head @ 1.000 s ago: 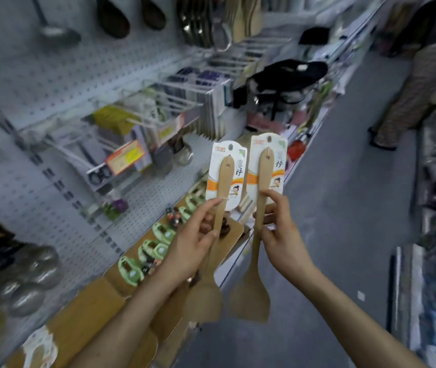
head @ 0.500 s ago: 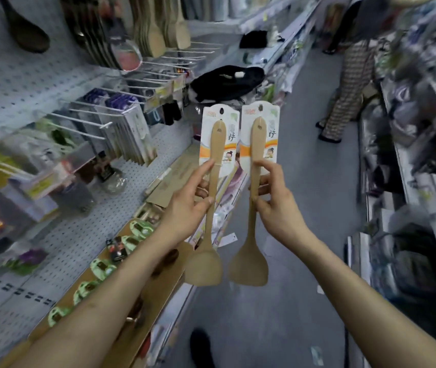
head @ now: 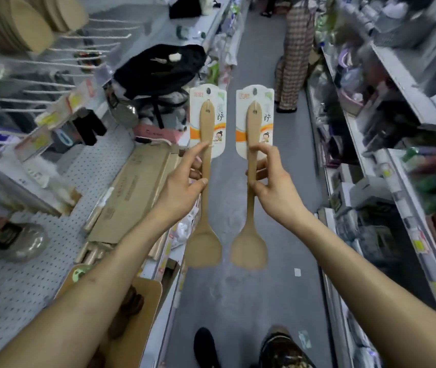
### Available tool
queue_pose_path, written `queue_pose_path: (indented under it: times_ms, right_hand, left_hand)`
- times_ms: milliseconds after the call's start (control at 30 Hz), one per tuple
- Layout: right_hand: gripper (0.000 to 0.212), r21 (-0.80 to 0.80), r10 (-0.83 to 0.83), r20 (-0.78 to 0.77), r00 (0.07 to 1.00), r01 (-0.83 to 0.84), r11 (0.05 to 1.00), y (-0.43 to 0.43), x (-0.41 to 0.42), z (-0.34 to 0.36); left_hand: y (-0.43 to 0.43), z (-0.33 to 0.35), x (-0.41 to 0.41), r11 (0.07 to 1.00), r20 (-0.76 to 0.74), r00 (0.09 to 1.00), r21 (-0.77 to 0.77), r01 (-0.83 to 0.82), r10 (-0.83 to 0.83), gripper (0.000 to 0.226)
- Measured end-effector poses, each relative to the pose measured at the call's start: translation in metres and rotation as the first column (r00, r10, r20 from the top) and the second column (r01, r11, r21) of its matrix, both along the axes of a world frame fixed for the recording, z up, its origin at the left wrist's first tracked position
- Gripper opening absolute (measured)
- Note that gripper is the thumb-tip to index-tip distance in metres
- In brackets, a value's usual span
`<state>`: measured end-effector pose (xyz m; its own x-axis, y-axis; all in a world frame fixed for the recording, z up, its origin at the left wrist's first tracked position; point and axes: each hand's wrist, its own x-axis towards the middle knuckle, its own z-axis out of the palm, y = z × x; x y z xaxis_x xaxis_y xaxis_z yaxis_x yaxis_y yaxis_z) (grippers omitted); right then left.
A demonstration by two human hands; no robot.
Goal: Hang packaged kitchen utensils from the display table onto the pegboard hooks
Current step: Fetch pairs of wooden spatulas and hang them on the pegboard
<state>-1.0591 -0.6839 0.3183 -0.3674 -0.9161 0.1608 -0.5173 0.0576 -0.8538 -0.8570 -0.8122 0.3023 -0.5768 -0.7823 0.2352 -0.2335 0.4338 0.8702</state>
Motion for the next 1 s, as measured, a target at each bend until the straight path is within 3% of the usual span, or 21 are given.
queue_pose_path:
  times_ms: [200, 367, 667, 1000]
  right_hand:
    - [0.074, 0.040, -0.052, 0.027, 0.998, 0.051, 0.998, -0.050, -0.071, -0.022]
    - [0.073, 0.047, 0.009, 0.058, 0.998, -0.012, 0.999, -0.107, -0.142, -0.037]
    - [0.069, 0.021, 0.252, 0.054, 0.966, -0.253, 0.967, -0.241, -0.246, -0.018]
    - [0.083, -0.114, 0.554, 0.060, 0.831, -0.545, 0.830, -0.427, -0.254, 0.004]
  left_hand:
    - [-0.065, -0.025, -0.079, 0.998, 0.032, 0.997, 0.030, 0.063, -0.064, 0.087]
    - [-0.113, -0.036, -0.145, 0.998, 0.060, 0.997, 0.056, 0.039, -0.043, 0.090]
    - [-0.187, -0.013, -0.218, 0.979, 0.034, 0.981, 0.069, -0.194, 0.192, 0.087]
    - [-0.289, 0.018, -0.218, 0.860, -0.075, 0.864, -0.080, -0.503, 0.498, 0.089]
